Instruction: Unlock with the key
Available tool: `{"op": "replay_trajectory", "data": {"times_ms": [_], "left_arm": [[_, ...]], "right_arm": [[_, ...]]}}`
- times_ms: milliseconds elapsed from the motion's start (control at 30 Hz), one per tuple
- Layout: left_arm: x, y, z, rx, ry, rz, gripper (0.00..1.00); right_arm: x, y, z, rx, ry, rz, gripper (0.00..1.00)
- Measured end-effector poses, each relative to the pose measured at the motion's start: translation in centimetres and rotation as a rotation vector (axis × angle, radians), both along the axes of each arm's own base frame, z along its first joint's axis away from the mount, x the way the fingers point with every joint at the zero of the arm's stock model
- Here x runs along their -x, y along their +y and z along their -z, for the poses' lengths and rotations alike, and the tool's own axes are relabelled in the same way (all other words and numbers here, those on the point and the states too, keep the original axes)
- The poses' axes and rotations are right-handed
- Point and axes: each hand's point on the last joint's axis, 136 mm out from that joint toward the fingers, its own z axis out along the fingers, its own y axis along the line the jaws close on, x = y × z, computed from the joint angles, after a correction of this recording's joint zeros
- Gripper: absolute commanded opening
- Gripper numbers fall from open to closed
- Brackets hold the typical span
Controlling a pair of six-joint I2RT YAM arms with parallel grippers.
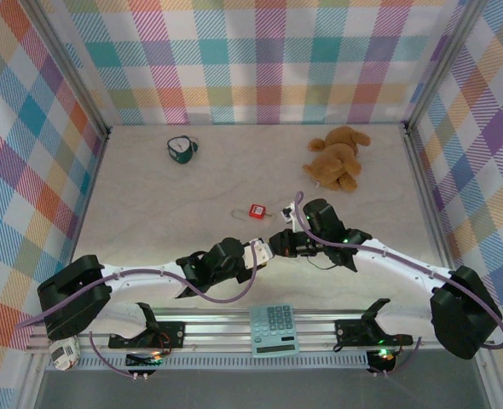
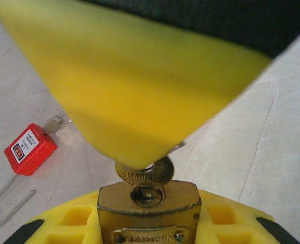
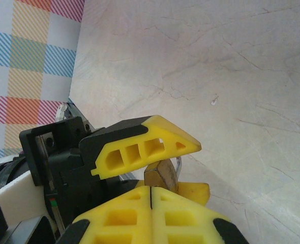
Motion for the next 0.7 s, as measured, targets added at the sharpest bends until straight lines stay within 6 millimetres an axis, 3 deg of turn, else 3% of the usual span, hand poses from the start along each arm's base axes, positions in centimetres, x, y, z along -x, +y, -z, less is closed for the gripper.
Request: {"op": "replay_trajectory", "data": {"times_ms": [467, 700], "left_arm": [[0.0, 1.0, 0.3, -0.152, -0.075, -0.023, 0.0], [-0.3, 1.7, 0.2, -0.228, -0.155, -0.043, 0.0]], "right_arm": [[-0.3, 0.6, 0.7, -0.003, 0.057, 0.012, 0.02], [-0.3, 1.1, 0.9, -0.033, 0.11, 0.022, 0.02]]}}
